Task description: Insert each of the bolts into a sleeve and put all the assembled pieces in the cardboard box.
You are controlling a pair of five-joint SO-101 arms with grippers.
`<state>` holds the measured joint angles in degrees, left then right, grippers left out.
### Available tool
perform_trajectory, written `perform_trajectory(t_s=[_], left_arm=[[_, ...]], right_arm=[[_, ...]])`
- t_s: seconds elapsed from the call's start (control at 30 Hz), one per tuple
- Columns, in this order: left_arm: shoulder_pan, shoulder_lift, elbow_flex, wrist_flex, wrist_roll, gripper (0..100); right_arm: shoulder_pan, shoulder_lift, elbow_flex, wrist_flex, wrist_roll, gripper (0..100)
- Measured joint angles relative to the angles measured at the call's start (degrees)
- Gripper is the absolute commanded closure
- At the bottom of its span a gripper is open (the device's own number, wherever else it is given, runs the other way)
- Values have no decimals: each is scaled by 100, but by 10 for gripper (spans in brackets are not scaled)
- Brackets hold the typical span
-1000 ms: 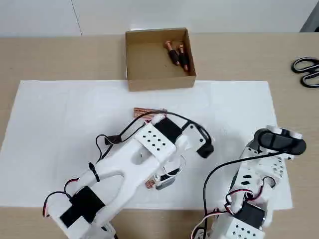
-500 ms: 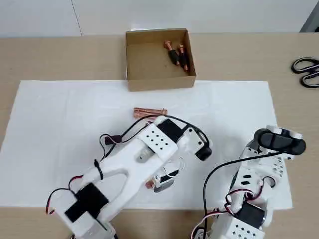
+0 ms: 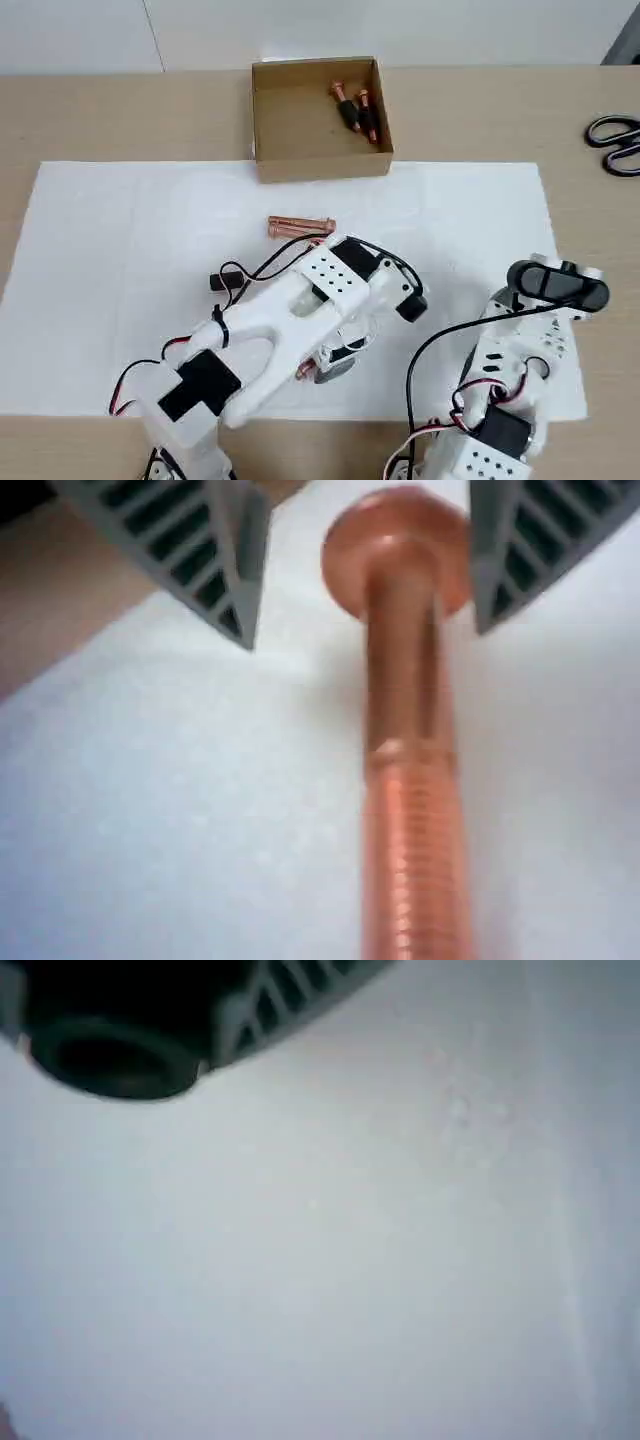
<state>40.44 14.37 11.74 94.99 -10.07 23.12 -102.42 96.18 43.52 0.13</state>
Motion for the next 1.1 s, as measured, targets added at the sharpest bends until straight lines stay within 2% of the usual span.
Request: perform_trajectory(t_s=[0.23,0.63,0.8,1.1], left_arm=[[0,70,0,-35,0,962],[18,809,-273,35,0,993],[18,923,-800,404,123,993],[9,-325,-1169,396,149,993]], right_arm=[[0,0,0,0,0,991],[0,0,0,0,0,991],[0,0,0,-167,0,991],[0,0,0,-167,0,991]])
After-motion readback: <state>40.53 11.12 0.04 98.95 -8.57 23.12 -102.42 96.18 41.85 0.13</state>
